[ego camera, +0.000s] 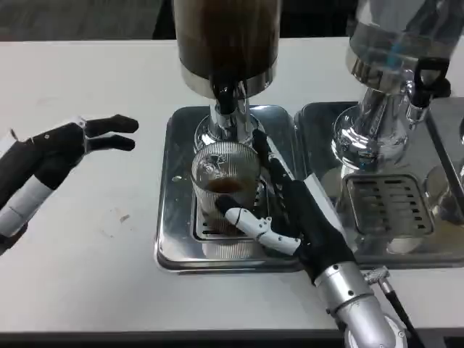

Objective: Grasp the cup under the faucet to collect the drink, then remove the cup.

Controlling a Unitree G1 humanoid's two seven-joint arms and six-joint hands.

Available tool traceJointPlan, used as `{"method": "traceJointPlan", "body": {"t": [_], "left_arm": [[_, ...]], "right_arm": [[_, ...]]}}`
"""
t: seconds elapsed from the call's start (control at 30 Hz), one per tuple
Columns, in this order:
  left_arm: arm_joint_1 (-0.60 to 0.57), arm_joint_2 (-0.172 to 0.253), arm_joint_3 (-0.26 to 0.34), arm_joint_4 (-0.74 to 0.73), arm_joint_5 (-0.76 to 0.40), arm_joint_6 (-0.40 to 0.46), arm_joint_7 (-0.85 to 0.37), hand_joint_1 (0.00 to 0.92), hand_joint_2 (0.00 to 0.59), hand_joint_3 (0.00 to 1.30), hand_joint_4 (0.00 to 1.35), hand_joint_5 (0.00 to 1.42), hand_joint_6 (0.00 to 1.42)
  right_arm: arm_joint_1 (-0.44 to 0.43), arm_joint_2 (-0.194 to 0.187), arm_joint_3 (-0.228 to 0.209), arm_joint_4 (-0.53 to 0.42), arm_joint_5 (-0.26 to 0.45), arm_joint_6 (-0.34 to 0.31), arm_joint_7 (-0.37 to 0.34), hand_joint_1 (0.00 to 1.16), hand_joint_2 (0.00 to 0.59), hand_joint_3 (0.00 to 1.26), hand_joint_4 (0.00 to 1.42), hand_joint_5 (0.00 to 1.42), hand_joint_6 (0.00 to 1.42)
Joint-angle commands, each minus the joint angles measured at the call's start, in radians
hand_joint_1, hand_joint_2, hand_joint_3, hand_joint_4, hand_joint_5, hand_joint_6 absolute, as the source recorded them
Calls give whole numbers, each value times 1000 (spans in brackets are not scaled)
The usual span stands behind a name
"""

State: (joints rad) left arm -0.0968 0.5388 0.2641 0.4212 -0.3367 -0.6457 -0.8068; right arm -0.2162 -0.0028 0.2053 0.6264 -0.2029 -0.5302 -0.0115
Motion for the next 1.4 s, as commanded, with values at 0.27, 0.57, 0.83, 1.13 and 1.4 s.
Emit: {"method": "traceJointPlan", "body": {"t": [0.27, 0.57, 0.83, 1.13, 1.4], "left_arm": [[24, 21, 3, -2, 16, 5, 7, 0, 74, 379, 254, 307, 187], [45, 25, 6, -16, 16, 14, 11, 0, 75, 391, 269, 317, 187], [62, 35, 12, -29, 14, 22, 19, 0, 75, 397, 275, 324, 187], [86, 40, 21, -45, 15, 28, 31, 0, 75, 405, 284, 340, 187], [93, 45, 24, -50, 18, 35, 33, 0, 80, 406, 292, 342, 190]], "right_arm": [[-33, 7, 7, 59, -31, -20, -19, 697, 195, 0, 0, 0, 0], [-42, 30, 10, 69, -59, 6, -59, 699, 198, 0, 0, 0, 0], [-70, 53, 16, 102, -78, 19, -91, 674, 208, 0, 0, 0, 0], [-107, 58, 31, 150, -104, 31, -106, 670, 208, 0, 0, 0, 0], [-132, 78, 39, 194, -115, 36, -143, 662, 214, 0, 0, 0, 0]]}}
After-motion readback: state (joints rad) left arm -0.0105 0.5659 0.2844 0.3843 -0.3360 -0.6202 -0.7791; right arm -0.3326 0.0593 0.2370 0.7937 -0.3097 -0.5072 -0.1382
